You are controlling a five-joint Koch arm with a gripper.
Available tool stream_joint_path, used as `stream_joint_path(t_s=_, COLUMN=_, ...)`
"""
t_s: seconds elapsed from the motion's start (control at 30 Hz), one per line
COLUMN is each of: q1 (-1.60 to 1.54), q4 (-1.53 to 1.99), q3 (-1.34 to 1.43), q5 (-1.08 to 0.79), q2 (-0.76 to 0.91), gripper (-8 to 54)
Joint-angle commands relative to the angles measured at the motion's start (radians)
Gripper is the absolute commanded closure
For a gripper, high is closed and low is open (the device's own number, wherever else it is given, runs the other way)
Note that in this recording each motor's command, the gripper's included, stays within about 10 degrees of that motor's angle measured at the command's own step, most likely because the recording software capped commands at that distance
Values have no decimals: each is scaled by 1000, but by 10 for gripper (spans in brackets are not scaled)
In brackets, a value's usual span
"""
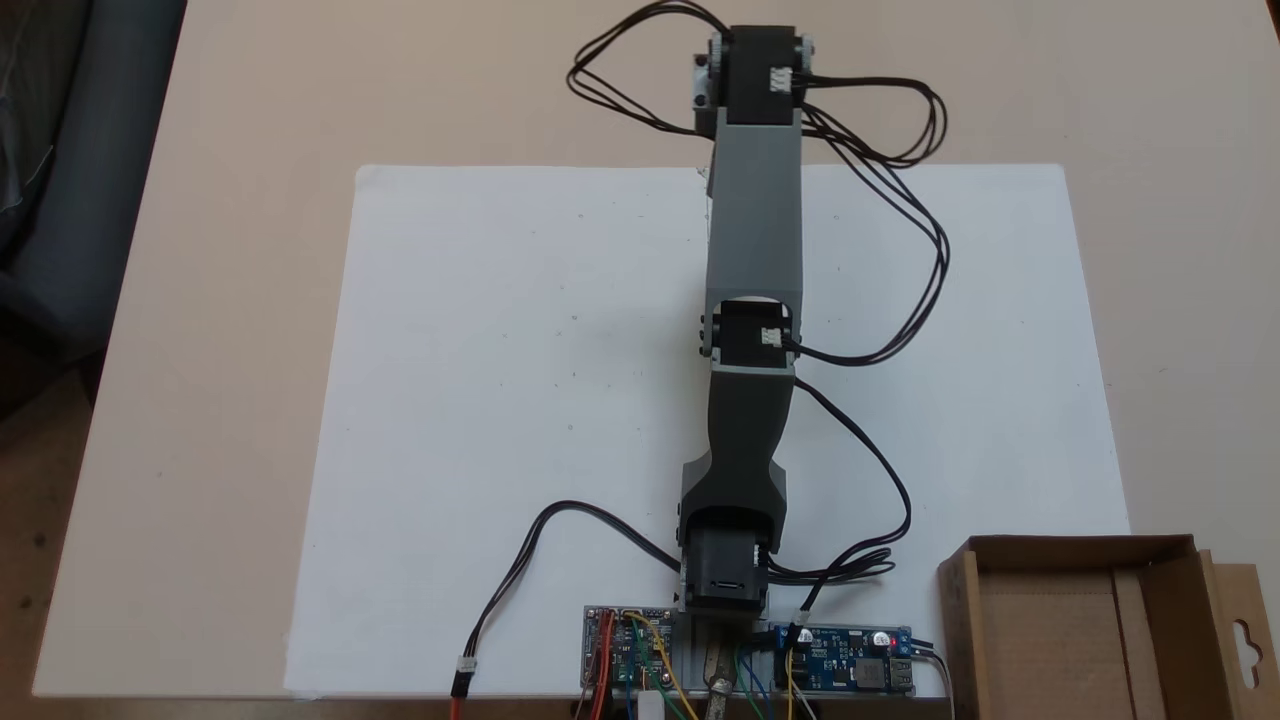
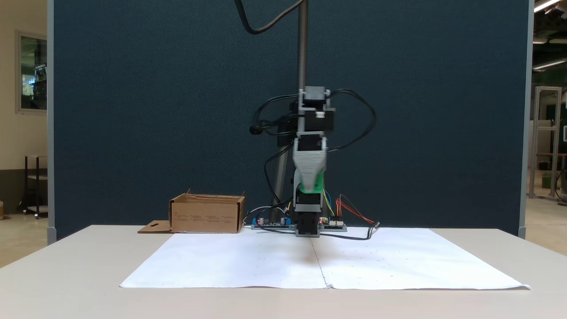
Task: Grasp a green dice and put it in the bin.
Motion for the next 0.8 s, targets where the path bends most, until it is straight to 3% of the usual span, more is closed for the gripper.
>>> stream_joint_path(t_s=0.0, q1=66, q4=100, q3=-3, q5=-98, q2=71, gripper=335)
stream_joint_path(t_s=0.33, q1=566, q4=97, q3=48, q5=-285, q2=161, gripper=335)
stream_joint_path(t_s=0.77, q1=933, q4=94, q3=61, q5=-330, q2=241, gripper=335)
